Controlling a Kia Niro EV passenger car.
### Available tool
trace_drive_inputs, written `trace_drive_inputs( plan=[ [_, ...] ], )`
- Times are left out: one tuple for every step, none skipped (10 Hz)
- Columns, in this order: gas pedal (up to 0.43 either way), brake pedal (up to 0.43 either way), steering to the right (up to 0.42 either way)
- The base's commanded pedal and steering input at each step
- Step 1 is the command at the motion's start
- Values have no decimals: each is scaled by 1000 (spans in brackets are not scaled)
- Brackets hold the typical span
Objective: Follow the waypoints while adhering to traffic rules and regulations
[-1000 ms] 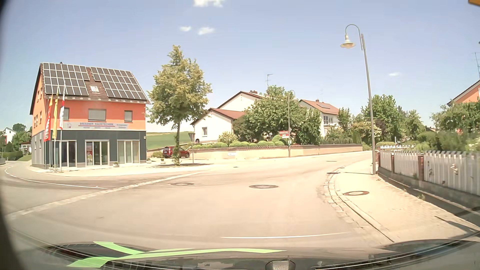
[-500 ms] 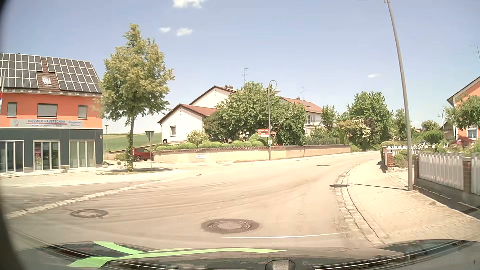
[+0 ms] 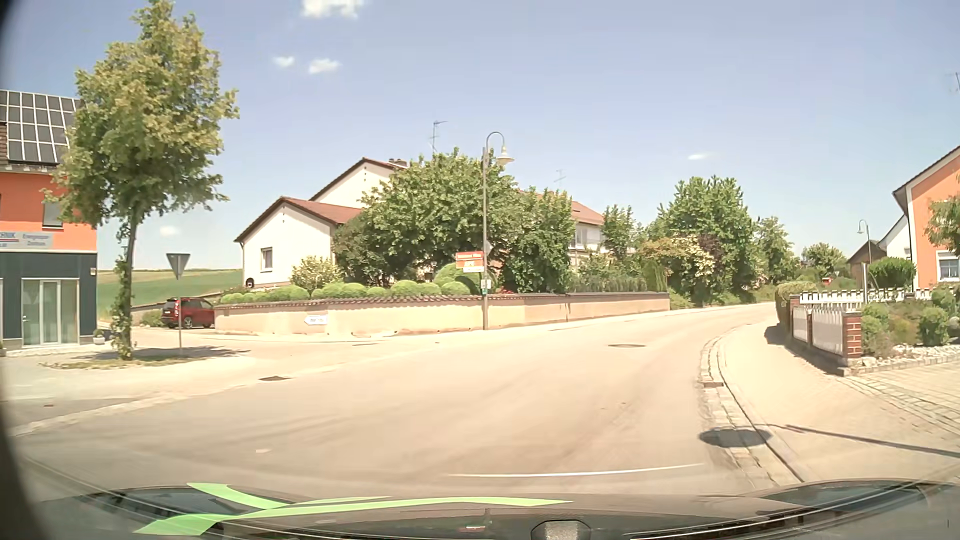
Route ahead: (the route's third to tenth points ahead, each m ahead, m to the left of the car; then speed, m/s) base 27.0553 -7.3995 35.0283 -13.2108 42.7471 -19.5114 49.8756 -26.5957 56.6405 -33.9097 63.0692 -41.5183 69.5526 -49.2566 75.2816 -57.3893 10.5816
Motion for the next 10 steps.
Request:
trace_drive_inputs(
  plan=[
    [110, 0, 87],
    [110, 0, 88],
    [138, 0, 90],
    [138, 0, 97],
    [138, 0, 104],
    [138, 0, 115],
    [138, 0, 123],
    [157, 0, 125],
    [177, 0, 125],
    [189, 0, 125]
  ],
)
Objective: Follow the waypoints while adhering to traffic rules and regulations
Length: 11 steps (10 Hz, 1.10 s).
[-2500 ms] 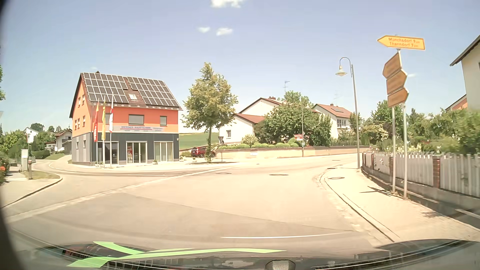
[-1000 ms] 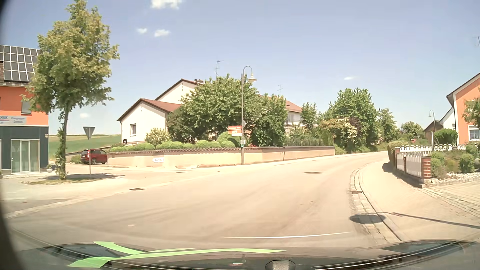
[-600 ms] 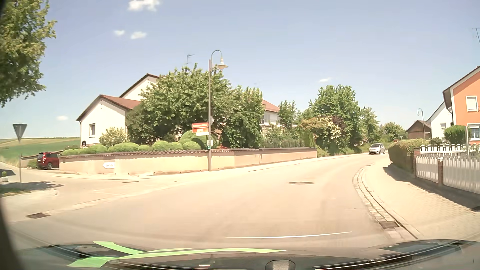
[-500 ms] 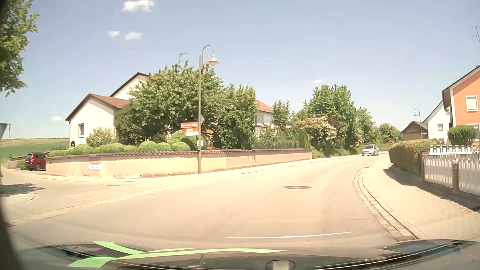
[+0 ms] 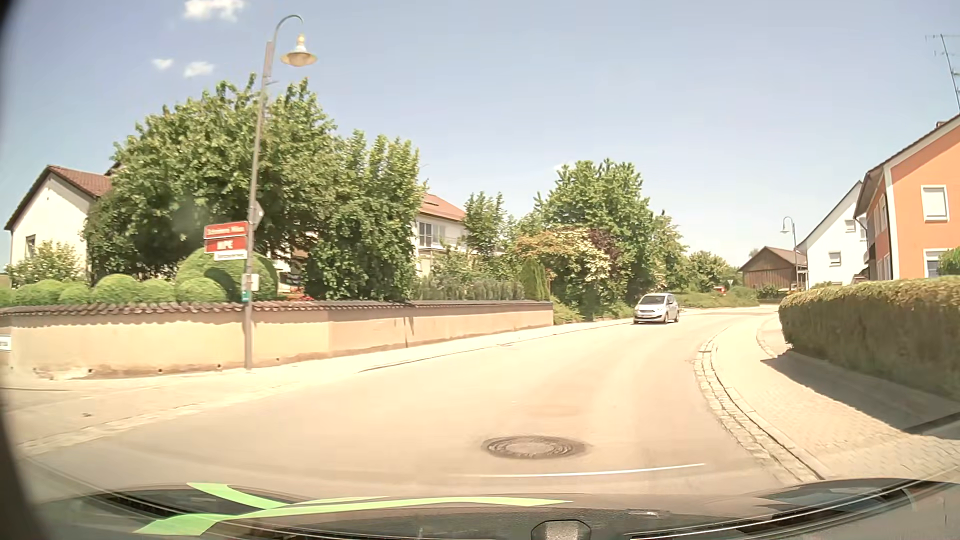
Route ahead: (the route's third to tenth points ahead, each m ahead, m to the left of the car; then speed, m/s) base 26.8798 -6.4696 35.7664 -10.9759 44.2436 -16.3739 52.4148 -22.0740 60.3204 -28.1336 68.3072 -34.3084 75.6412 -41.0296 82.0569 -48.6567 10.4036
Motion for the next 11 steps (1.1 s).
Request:
trace_drive_inputs(
  plan=[
    [189, 0, 124],
    [197, 0, 121],
    [197, 0, 113],
    [197, 0, 104],
    [220, 0, 96],
    [228, 0, 91],
    [228, 0, 86],
    [228, 0, 78],
    [228, 0, 70],
    [228, 0, 69],
    [228, 0, 69]
  ],
)
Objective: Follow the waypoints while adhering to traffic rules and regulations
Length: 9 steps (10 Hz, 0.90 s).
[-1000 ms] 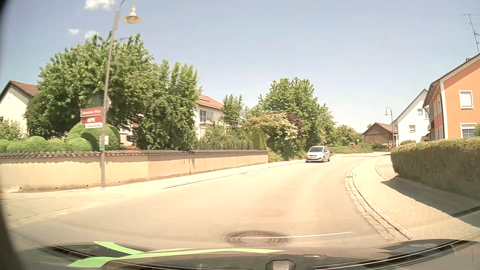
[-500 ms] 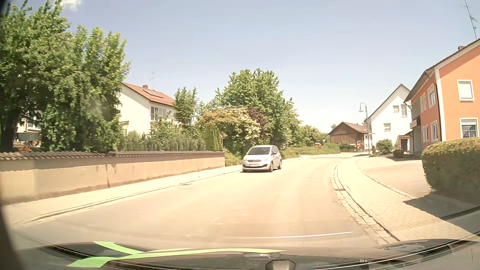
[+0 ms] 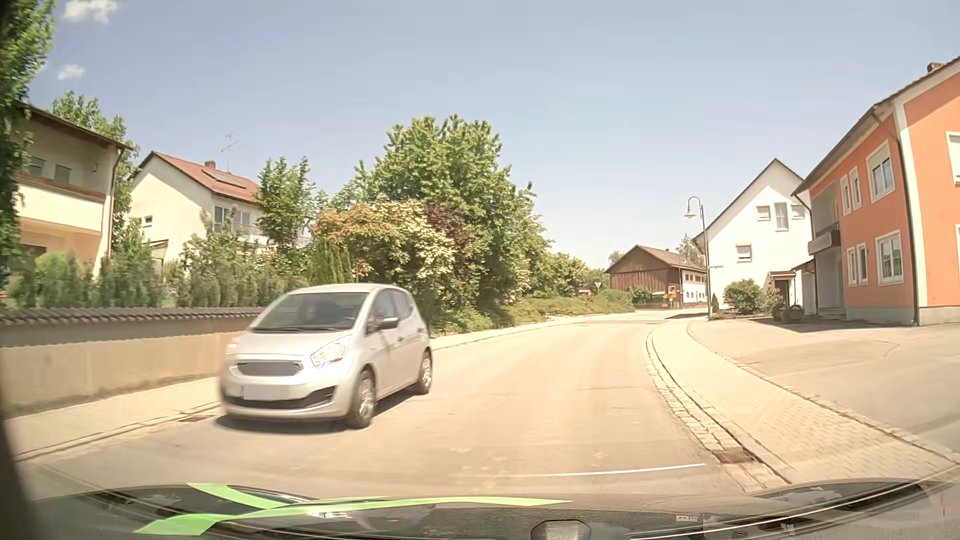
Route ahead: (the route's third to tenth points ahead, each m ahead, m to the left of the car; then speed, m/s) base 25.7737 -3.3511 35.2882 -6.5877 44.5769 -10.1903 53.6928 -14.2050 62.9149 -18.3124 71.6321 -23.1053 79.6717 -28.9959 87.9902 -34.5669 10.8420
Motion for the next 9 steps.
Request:
trace_drive_inputs(
  plan=[
    [228, 0, 68],
    [228, 0, 67],
    [228, 0, 63],
    [228, 0, 58],
    [228, 0, 55],
    [228, 0, 55],
    [228, 0, 54],
    [228, 0, 52],
    [228, 0, 48]
  ],
)
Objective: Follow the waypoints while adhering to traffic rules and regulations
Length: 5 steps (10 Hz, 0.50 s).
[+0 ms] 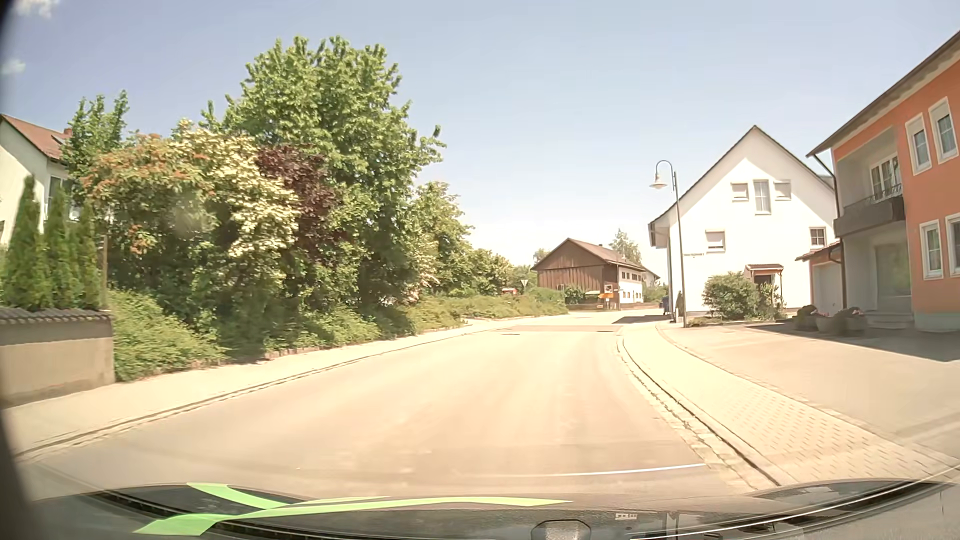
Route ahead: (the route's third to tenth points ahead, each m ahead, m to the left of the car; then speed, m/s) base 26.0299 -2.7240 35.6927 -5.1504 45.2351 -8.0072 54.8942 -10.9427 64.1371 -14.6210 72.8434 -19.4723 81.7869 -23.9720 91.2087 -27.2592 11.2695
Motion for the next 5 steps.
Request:
trace_drive_inputs(
  plan=[
    [228, 0, 40],
    [220, 0, 34],
    [220, 0, 32],
    [220, 0, 32],
    [220, 0, 31]
  ],
)
